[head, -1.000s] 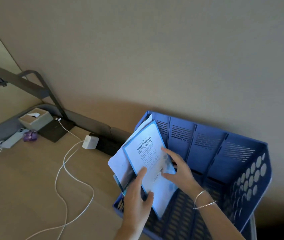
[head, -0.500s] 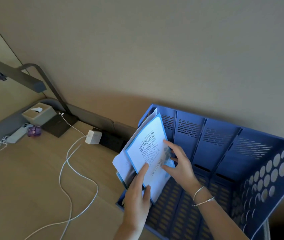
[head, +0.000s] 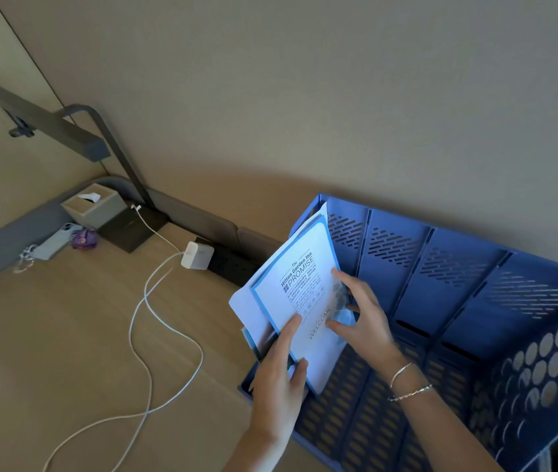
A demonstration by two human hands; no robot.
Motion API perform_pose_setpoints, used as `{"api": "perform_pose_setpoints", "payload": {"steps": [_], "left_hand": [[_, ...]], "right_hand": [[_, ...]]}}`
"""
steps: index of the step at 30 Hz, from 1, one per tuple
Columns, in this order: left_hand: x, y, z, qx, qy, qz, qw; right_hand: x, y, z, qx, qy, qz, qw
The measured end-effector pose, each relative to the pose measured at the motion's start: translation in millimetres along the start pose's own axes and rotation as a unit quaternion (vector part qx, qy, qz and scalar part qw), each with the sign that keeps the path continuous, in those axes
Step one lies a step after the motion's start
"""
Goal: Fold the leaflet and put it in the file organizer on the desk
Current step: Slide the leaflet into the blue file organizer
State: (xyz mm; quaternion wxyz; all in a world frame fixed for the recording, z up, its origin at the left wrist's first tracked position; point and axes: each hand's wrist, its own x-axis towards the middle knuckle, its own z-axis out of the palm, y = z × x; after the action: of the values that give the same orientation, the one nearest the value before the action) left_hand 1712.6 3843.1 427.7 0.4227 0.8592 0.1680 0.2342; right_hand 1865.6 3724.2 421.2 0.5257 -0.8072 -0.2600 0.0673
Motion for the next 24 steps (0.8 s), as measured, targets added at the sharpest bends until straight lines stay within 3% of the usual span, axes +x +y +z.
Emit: {"api": "perform_pose_setpoints", "payload": {"steps": [24], "left_hand": [[2.3,0.5,6.4,0.021,-0.002,-0.014,1.0]], "right_hand": [[1.6,4.5,-4.4,-0.013,-0.037,0.013,0.999]]}}
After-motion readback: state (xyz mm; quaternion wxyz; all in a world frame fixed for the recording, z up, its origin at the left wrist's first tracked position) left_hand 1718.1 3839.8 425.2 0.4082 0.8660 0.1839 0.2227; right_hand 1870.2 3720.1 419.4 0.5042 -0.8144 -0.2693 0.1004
